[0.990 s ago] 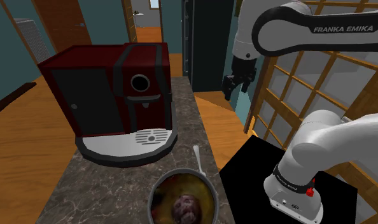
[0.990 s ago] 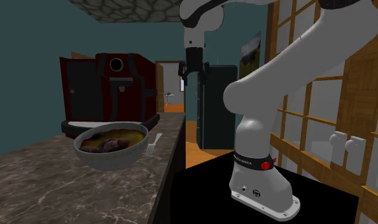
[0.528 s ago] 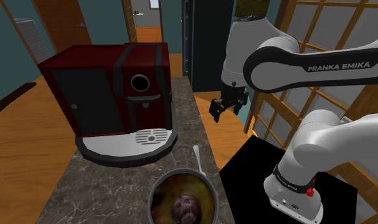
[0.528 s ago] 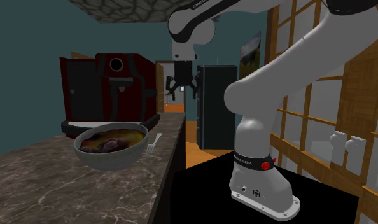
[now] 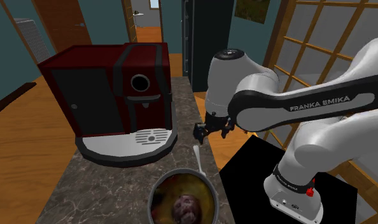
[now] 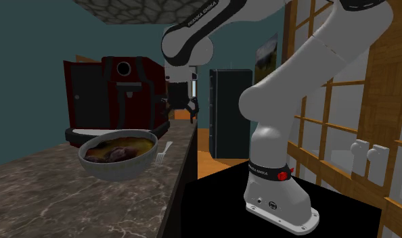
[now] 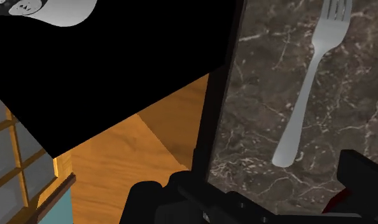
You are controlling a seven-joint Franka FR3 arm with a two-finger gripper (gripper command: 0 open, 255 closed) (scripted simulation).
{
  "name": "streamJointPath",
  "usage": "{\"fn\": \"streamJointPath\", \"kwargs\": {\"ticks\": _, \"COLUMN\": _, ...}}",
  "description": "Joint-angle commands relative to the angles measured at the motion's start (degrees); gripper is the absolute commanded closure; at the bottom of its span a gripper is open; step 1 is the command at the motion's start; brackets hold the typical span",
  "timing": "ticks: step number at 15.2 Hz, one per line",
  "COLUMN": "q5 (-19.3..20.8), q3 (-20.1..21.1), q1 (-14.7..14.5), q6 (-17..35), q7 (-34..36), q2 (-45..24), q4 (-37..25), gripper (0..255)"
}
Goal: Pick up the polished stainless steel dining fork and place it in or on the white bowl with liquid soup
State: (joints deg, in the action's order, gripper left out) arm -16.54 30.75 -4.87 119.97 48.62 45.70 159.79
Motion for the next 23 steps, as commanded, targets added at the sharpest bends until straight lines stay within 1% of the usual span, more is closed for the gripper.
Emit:
{"fn": "streamJointPath", "kwargs": {"ticks": 1, "q5": -2.0, "q3": 4.1, "q1": -0.2, "q6": 3.4, "q7": 5.0, "q2": -2.7, "q4": 0.1, "gripper": 0}}
{"fn": "streamJointPath", "kwargs": {"ticks": 3, "q5": -3.1, "q3": 8.5, "q1": 1.0, "q6": 7.2, "q7": 9.6, "q2": -6.7, "q4": -0.7, "gripper": 0}}
{"fn": "streamJointPath", "kwargs": {"ticks": 5, "q5": -3.3, "q3": 13.1, "q1": 3.0, "q6": 11.0, "q7": 14.4, "q2": -11.1, "q4": -2.0, "gripper": 0}}
{"fn": "streamJointPath", "kwargs": {"ticks": 6, "q5": -3.3, "q3": 13.3, "q1": 3.1, "q6": 11.2, "q7": 14.6, "q2": -11.3, "q4": -2.1, "gripper": 0}}
{"fn": "streamJointPath", "kwargs": {"ticks": 11, "q5": -3.1, "q3": 15.6, "q1": 4.7, "q6": 16.6, "q7": 15.2, "q2": -15.1, "q4": -0.4, "gripper": 0}}
{"fn": "streamJointPath", "kwargs": {"ticks": 13, "q5": -2.6, "q3": 17.0, "q1": 5.9, "q6": 19.6, "q7": 15.7, "q2": -17.3, "q4": 0.3, "gripper": 0}}
{"fn": "streamJointPath", "kwargs": {"ticks": 21, "q5": -2.6, "q3": 17.0, "q1": 5.9, "q6": 19.6, "q7": 15.7, "q2": -17.3, "q4": 0.3, "gripper": 0}}
{"fn": "streamJointPath", "kwargs": {"ticks": 22, "q5": -2.6, "q3": 17.0, "q1": 5.9, "q6": 19.6, "q7": 15.7, "q2": -17.3, "q4": 0.3, "gripper": 255}}
{"fn": "streamJointPath", "kwargs": {"ticks": 23, "q5": -2.6, "q3": 17.0, "q1": 5.9, "q6": 19.6, "q7": 15.7, "q2": -17.3, "q4": 0.3, "gripper": 255}}
